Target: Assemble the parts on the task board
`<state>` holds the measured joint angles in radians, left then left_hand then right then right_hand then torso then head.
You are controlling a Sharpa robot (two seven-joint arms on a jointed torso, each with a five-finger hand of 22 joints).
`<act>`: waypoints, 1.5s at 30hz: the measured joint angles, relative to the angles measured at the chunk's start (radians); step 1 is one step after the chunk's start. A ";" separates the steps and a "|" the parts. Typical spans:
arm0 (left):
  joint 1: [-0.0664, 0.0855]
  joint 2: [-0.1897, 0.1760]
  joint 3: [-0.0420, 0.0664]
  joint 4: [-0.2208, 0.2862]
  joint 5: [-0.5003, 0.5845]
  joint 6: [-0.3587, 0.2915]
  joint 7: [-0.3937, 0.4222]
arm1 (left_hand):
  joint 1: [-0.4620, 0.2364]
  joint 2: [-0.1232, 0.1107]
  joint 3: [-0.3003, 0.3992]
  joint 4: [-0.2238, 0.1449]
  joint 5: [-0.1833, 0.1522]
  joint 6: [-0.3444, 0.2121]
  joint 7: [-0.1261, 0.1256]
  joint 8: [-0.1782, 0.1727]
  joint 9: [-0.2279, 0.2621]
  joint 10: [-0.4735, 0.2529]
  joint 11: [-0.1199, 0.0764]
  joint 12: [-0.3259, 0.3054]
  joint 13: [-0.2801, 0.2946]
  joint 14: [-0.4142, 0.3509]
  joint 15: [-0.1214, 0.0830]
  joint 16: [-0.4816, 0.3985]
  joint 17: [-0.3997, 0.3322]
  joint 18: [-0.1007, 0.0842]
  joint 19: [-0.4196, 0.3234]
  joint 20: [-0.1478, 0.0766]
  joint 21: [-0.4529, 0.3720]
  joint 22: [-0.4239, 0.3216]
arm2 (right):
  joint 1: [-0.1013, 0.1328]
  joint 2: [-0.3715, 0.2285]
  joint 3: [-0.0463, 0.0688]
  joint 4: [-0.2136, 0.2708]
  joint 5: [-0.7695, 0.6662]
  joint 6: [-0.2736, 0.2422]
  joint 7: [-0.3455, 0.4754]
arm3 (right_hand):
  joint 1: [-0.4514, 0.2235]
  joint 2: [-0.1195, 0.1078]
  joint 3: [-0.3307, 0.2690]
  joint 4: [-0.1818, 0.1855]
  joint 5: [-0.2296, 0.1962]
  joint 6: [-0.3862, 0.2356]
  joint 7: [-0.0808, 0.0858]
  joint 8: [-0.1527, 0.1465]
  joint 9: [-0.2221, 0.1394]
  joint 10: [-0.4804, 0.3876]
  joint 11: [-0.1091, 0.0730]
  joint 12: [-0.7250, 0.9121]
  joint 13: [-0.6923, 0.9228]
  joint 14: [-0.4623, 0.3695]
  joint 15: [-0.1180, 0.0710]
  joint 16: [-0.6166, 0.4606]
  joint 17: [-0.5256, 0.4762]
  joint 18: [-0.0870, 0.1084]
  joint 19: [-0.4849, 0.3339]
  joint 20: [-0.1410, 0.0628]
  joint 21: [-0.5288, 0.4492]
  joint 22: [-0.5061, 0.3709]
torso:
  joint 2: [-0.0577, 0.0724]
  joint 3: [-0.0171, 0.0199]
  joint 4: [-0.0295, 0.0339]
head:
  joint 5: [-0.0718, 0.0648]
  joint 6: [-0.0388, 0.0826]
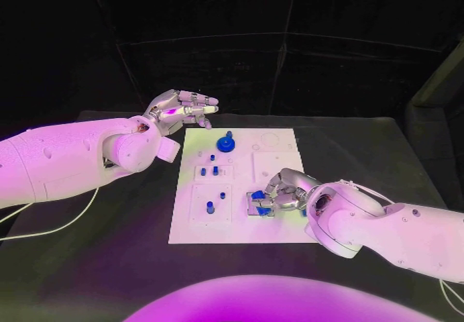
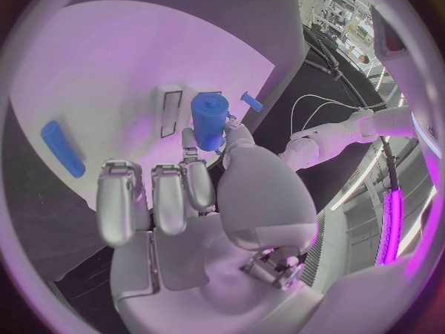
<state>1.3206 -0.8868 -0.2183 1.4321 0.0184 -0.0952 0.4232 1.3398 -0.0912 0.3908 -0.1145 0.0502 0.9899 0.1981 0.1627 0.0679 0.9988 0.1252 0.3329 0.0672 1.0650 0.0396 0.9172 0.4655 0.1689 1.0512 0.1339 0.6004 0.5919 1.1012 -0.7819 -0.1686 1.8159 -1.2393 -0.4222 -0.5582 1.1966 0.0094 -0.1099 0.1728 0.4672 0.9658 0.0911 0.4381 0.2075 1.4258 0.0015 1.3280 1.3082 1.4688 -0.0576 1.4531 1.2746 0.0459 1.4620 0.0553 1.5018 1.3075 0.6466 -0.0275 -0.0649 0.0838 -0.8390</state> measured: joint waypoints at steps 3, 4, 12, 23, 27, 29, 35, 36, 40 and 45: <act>0.000 0.001 0.000 0.001 0.000 0.000 0.000 | 0.000 0.000 0.000 0.000 0.000 0.000 0.000 0.000 0.000 0.000 0.000 0.000 0.000 0.000 0.000 0.000 0.000 0.000 0.000 0.000 0.000 0.000 | 0.000 0.010 0.000 -0.008 0.003 0.006 -0.014 | -0.004 0.004 -0.007 0.007 -0.005 0.000 0.000 0.000 0.003 0.003 -0.003 0.000 0.000 0.000 0.000 0.000 0.005 0.000 0.000 0.000 0.000 0.000 | 0.000 0.0002 -0.0004 | 0.000 -0.001; 0.000 0.001 0.000 0.002 0.000 0.000 0.000 | 0.000 0.000 0.000 0.000 0.000 0.000 0.000 0.000 0.000 0.000 0.000 0.000 0.000 0.000 0.000 0.000 0.000 0.000 0.000 0.000 0.000 0.000 | 0.000 0.013 0.000 -0.010 0.003 0.008 -0.018 | -0.006 0.005 -0.008 0.008 -0.006 0.000 0.000 0.000 0.004 0.003 -0.003 0.000 0.000 -0.002 -0.002 0.000 0.005 0.000 0.001 -0.001 0.000 0.000 | 0.000 0.0003 -0.0005 | 0.001 -0.001; 0.001 0.001 0.000 0.002 0.000 0.000 -0.001 | 0.000 0.000 0.000 0.000 0.000 0.000 0.000 0.000 0.000 -0.004 0.004 0.000 0.000 0.000 0.000 0.000 -0.003 0.000 0.000 0.000 -0.004 -0.002 | 0.000 0.029 0.000 -0.023 -0.003 0.018 -0.040 | -0.043 0.016 -0.051 0.052 -0.154 0.035 -0.026 0.012 0.030 0.011 -0.011 0.000 0.000 0.000 -0.007 0.000 0.008 0.000 0.004 -0.004 0.000 0.000 | -0.002 0.0007 -0.0012 | 0.003 -0.005; 0.001 0.001 0.000 0.007 0.000 0.000 -0.002 | 0.000 0.000 0.000 0.000 0.000 0.000 0.000 0.000 0.000 -0.004 0.004 0.000 0.000 0.000 0.000 0.000 -0.003 0.000 0.000 0.000 -0.004 -0.002 | 0.000 0.038 0.000 -0.034 -0.038 0.023 -0.052 | -0.115 -0.030 -0.138 0.120 -0.415 0.028 -0.022 0.023 0.055 0.011 -0.011 -0.024 0.000 -0.004 -0.011 0.000 -0.008 0.000 0.005 -0.009 0.000 0.000 | -0.002 0.0007 -0.0012 | 0.007 -0.008; 0.001 0.000 0.000 0.007 0.000 0.000 -0.002 | 0.000 0.000 0.000 0.000 0.000 0.000 0.000 0.000 0.000 -0.004 0.004 0.000 0.000 0.000 0.000 0.000 -0.003 0.000 0.000 0.000 -0.004 -0.002 | 0.000 0.037 0.000 -0.035 -0.053 0.021 -0.054 | -0.154 -0.058 -0.138 0.121 -0.415 0.013 -0.019 0.023 0.062 0.005 -0.005 -0.044 -0.007 -0.004 -0.011 -0.007 -0.019 0.000 0.005 -0.009 0.000 0.000 | -0.002 0.0007 -0.0020 | 0.007 -0.010; 0.001 0.000 0.000 0.008 0.000 0.000 -0.002 | 0.000 0.000 0.000 0.000 0.000 0.000 0.000 0.000 0.000 -0.004 0.004 0.000 0.000 0.000 0.000 0.000 -0.003 0.000 0.000 0.000 -0.004 -0.002 | 0.000 0.036 0.000 -0.035 -0.058 0.021 -0.054 | -0.164 -0.068 -0.128 0.121 -0.415 0.012 -0.020 0.023 0.066 -0.002 -0.004 -0.047 -0.011 -0.004 -0.011 -0.007 -0.022 0.000 0.005 -0.009 0.000 0.000 | -0.002 0.0007 -0.0022 | 0.007 -0.010; 0.002 0.000 0.000 0.007 0.000 0.000 -0.003 | 0.000 0.000 -0.003 -0.003 0.000 0.000 0.000 0.000 0.000 -0.004 0.004 0.000 0.000 0.000 0.000 0.000 -0.004 0.000 0.000 0.000 -0.004 -0.002 | 0.000 0.024 0.000 -0.019 -0.072 0.020 -0.047 | -0.084 -0.052 -0.082 0.092 -0.401 0.004 -0.021 0.038 0.081 -0.002 -0.005 -0.047 -0.008 -0.004 -0.011 -0.011 -0.022 0.000 0.005 -0.009 0.000 0.000 | -0.002 0.0016 -0.0025 | 0.006 -0.011; 0.002 0.000 0.000 0.007 0.000 0.000 -0.003 | 0.000 0.000 -0.003 -0.003 0.000 0.000 0.000 0.000 0.000 -0.004 0.004 0.000 0.000 0.000 0.000 0.000 -0.004 0.000 0.000 0.000 -0.004 -0.002 | 0.000 0.023 0.000 -0.016 -0.074 0.020 -0.045 | -0.061 -0.047 -0.076 0.082 -0.390 0.004 -0.021 0.039 0.084 -0.002 -0.005 -0.047 -0.007 -0.004 -0.011 -0.011 -0.022 0.000 0.005 -0.009 0.000 0.000 | -0.002 0.0017 -0.0028 | 0.006 -0.011; 0.002 0.000 0.000 0.006 0.000 0.001 -0.004 | 0.000 0.000 -0.003 -0.003 0.000 0.000 0.000 0.000 0.000 -0.004 0.004 0.000 0.000 0.000 0.000 0.000 -0.004 0.000 0.000 0.000 -0.004 -0.002 | 0.000 0.019 0.000 -0.009 -0.080 0.024 -0.036 | 0.015 -0.026 -0.062 0.033 -0.368 0.004 -0.021 0.066 0.100 -0.002 -0.005 -0.047 -0.002 -0.004 -0.011 -0.011 -0.019 0.000 0.005 -0.009 0.000 0.000 | -0.002 0.0017 -0.0033 | 0.006 -0.012; 0.002 0.001 0.000 0.005 0.000 0.002 -0.004 | 0.000 0.000 -0.003 -0.003 0.000 0.000 0.000 0.000 0.000 -0.004 0.004 0.000 0.000 0.000 0.000 0.000 -0.004 0.000 0.000 0.000 -0.004 -0.002 | 0.000 0.019 0.000 -0.005 -0.086 0.032 -0.028 | 0.023 -0.021 -0.062 0.023 -0.368 0.004 -0.021 0.076 0.107 -0.002 -0.005 -0.047 0.000 -0.004 -0.011 -0.011 -0.018 0.000 0.005 -0.009 0.000 0.000 | -0.002 0.0017 -0.0032 | 0.005 -0.012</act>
<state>1.3222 -0.8858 -0.2182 1.4375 0.0184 -0.0929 0.4188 1.3399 -0.0911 0.3880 -0.1174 0.0502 0.9899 0.1981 0.1627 0.0679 0.9952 0.1288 0.3329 0.0672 1.0650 0.0396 0.9172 0.4615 0.1690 1.0512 0.1339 0.5965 0.5896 1.1014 -0.7630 -0.1685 1.8104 -1.3251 -0.3907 -0.5861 1.2200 -0.0113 -0.1718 0.1953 0.0991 0.9699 0.0703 0.5139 0.3147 1.4235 -0.0035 1.2806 1.3083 1.4649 -0.0681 1.4425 1.2566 0.0461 1.4668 0.0459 1.5018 1.3074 0.6441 -0.0258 -0.0681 0.0893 -0.8507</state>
